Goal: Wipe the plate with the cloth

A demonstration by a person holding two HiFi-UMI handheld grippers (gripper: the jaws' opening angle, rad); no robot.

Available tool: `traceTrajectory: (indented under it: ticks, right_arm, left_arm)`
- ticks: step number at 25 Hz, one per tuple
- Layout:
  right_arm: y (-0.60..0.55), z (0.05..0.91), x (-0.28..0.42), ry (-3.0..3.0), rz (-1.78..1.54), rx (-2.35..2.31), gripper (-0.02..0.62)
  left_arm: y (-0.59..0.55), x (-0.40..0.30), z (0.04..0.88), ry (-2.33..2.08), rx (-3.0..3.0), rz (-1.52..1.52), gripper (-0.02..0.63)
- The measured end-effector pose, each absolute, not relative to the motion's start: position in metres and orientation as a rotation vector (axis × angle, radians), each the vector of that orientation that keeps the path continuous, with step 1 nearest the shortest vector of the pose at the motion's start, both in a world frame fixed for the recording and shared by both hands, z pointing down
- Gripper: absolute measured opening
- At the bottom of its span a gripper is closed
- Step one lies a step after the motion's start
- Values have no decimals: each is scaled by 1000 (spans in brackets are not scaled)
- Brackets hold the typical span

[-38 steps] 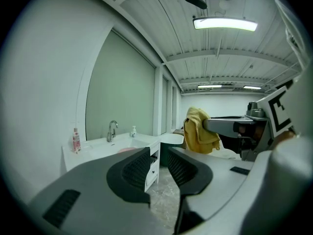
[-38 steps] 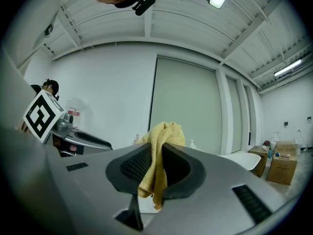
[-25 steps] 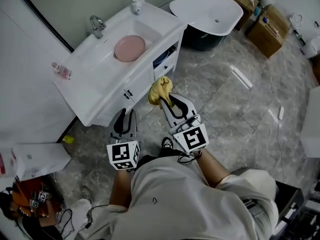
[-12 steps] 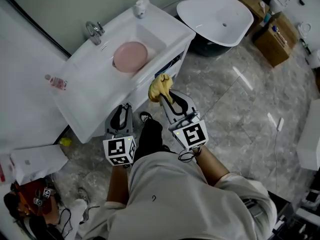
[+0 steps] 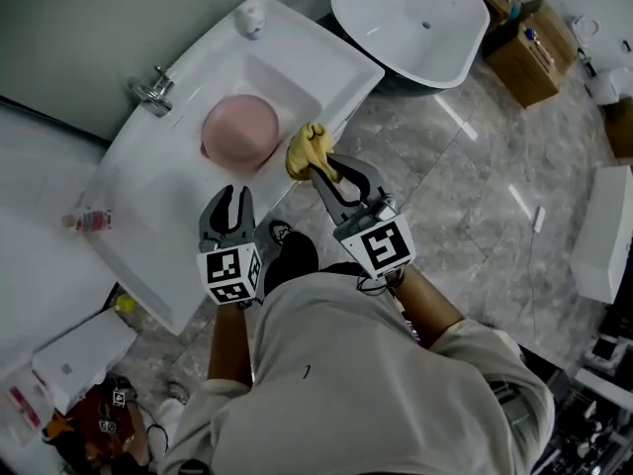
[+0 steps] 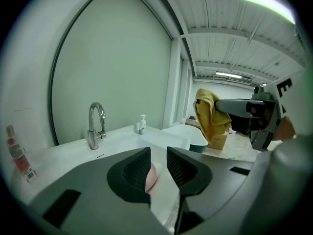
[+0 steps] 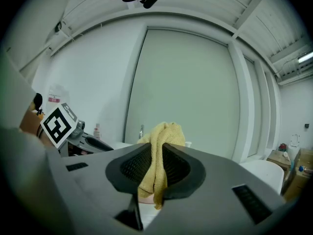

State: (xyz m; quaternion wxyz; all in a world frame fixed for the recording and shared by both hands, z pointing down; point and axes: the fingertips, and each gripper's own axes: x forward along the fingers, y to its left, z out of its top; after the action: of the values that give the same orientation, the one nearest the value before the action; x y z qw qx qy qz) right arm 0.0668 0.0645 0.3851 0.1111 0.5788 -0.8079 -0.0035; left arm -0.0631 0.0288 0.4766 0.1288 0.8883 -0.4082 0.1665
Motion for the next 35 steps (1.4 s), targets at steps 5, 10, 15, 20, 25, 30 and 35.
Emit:
traceTrajectory:
  ticks: [5,10,15,20,25,30,35]
  right_arm:
    - [5,407,57,-2368,11,1635,64]
    - [-31,425,63,-2339,144,1532,64]
    - [-70,448,59,-2369,172,1370,64]
    - [-118,476,52,-2405,241,1194,64]
    - [-162,509,42,-2464,295,999,64]
    - [-188,564,38,-2460,341,805,64]
    - [-194,616,37,-2399,376,667,64]
  left_arm:
    - [-17,-67,510,-1153,2548,557,117]
    - [-32,-63,545,-1100,2430,637,117]
    - [-53,-75,567,-1177,2293,648,117]
    - [-72,-75,596,-1208,2130,663,117]
    - [-89,-75,637,-1249,1916,664,117]
    - [-100,-84,690,-1300,1640,544,117]
    - [-92,-93,740,-1290,1514,602,117]
